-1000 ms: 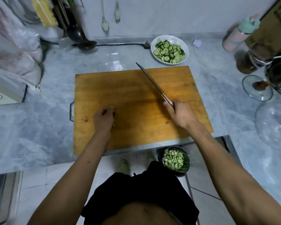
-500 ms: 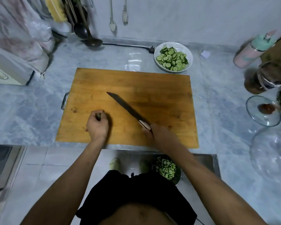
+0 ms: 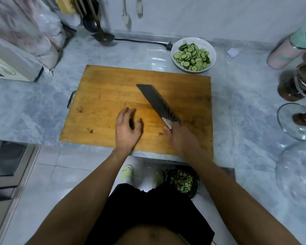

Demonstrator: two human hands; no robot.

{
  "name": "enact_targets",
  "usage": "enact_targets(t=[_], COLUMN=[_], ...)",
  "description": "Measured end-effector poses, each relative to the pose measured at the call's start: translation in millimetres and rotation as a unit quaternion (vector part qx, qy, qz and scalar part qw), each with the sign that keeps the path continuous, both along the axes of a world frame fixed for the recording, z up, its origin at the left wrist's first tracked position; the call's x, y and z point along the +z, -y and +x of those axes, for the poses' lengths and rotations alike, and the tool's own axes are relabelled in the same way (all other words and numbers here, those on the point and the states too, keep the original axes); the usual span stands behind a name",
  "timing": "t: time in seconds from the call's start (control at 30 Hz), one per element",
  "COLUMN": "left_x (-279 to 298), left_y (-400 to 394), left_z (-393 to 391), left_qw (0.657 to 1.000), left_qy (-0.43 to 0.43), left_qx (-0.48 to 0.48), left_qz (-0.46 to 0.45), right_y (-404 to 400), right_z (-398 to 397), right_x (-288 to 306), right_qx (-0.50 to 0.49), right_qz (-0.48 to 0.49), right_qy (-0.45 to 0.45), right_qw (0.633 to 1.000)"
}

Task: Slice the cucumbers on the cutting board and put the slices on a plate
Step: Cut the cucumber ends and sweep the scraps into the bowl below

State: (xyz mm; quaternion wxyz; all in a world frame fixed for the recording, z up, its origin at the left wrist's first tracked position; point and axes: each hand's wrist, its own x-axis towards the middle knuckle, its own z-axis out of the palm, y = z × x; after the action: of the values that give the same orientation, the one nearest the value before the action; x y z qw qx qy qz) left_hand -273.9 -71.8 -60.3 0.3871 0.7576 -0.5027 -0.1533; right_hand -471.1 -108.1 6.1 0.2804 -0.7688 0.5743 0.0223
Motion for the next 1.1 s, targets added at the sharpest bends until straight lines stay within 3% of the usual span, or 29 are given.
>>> enact_targets(t=[0.17, 0.33, 0.5, 0.63, 0.77, 0.83, 0.9, 1.0, 1.03, 1.1], left_x=[1.5, -2.8, -9.1, -12.2, -13.3, -12.3, -10.9, -8.9, -8.6, -7.0], left_y=[-12.0, -27.4, -37.2, -38.5, -37.7, -37.3, -38.3, -38.5, -37.8, -33.8], left_z=[3.5, 3.1, 3.3, -0.1, -1.0, 0.9, 5.3, 15.5, 19.6, 26.9], left_qw=[0.996, 0.988, 0.987, 0.987, 0.986, 0.987, 0.989, 0.993, 0.994, 0.996], left_qy=[-0.025, -0.036, 0.003, 0.005, 0.002, -0.005, -0.022, -0.035, -0.036, -0.032], left_qx=[0.086, 0.151, 0.158, 0.150, 0.155, 0.150, 0.135, 0.106, 0.098, 0.080], left_qz=[0.003, 0.006, 0.043, 0.050, 0.058, 0.059, 0.051, 0.040, 0.039, 0.036], right_y=[-30.0, -10.3, 9.8, -11.1, -47.8, -53.8, -52.4, -48.0, -49.3, -54.2], right_z=[19.3, 11.1, -14.5, -3.9, 20.6, 26.5, 20.2, -8.1, -18.8, -35.9], right_x=[-1.4, 9.0, 14.2, 7.3, 2.1, 4.6, 6.4, 8.1, 7.3, 2.0], right_qx=[0.106, 0.015, -0.064, -0.053, 0.053, 0.060, 0.007, -0.114, -0.181, -0.331], right_qz=[0.009, 0.014, -0.029, 0.027, 0.029, 0.021, 0.034, 0.083, 0.121, 0.229], right_qy=[-0.003, 0.053, 0.012, 0.003, -0.018, 0.005, 0.081, 0.250, 0.316, 0.430], right_qw=[0.994, 0.998, 0.997, 0.998, 0.998, 0.998, 0.996, 0.958, 0.924, 0.808])
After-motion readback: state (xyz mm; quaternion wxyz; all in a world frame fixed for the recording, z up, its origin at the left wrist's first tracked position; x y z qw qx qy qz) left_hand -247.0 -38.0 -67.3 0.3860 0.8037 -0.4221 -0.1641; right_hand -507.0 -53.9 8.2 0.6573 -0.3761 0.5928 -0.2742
